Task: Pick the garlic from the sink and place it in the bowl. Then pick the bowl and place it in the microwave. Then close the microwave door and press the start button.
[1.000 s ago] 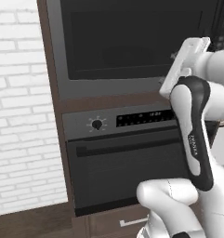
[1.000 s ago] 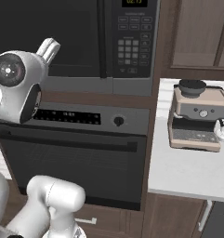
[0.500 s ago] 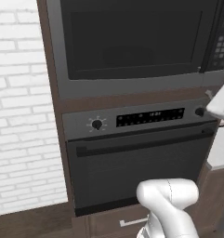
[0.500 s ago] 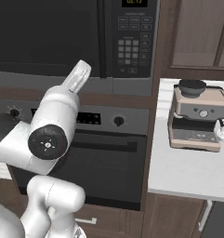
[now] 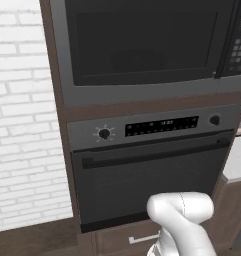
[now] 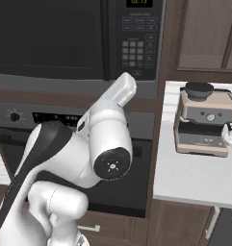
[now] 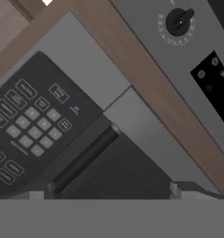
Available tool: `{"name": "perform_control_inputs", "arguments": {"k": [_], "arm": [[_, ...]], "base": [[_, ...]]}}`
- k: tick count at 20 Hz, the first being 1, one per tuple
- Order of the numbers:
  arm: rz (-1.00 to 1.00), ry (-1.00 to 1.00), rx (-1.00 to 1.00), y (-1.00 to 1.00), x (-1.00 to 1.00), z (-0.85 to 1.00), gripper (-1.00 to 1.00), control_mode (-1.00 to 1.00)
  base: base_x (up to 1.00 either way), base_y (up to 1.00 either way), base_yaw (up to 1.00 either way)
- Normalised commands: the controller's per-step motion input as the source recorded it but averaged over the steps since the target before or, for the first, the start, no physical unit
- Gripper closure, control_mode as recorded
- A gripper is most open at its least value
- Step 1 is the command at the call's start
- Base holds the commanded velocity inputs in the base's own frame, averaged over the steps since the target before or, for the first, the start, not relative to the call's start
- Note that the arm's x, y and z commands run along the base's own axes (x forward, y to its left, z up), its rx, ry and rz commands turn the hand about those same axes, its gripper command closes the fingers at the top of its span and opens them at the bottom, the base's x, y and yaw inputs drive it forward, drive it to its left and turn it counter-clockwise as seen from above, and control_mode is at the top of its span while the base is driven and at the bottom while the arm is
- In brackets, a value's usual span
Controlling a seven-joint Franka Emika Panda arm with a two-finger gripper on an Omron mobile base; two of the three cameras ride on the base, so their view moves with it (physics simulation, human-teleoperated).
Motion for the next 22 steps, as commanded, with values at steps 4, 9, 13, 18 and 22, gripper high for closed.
{"name": "perform_control_inputs", "arguments": {"k": [4,9,13,18,22], "arm": [[0.01,0.0,0.04,-0.11,0.53,0.0,-1.0,-1.0],[0.03,0.0,0.02,-0.06,0.47,0.0,-1.0,-1.0],[0.04,0.0,0.02,-0.08,0.32,-0.03,-1.0,-1.0],[0.05,0.0,0.02,-0.17,0.21,-0.05,-1.0,-1.0],[0.05,0.0,0.01,-0.09,0.21,-0.09,-1.0,-1.0]], "base": [[0.0,0.0,0.0],[0.0,0.0,0.0],[0.0,0.0,0.0],[0.0,0.0,0.0],[0.0,0.0,0.0]]}}
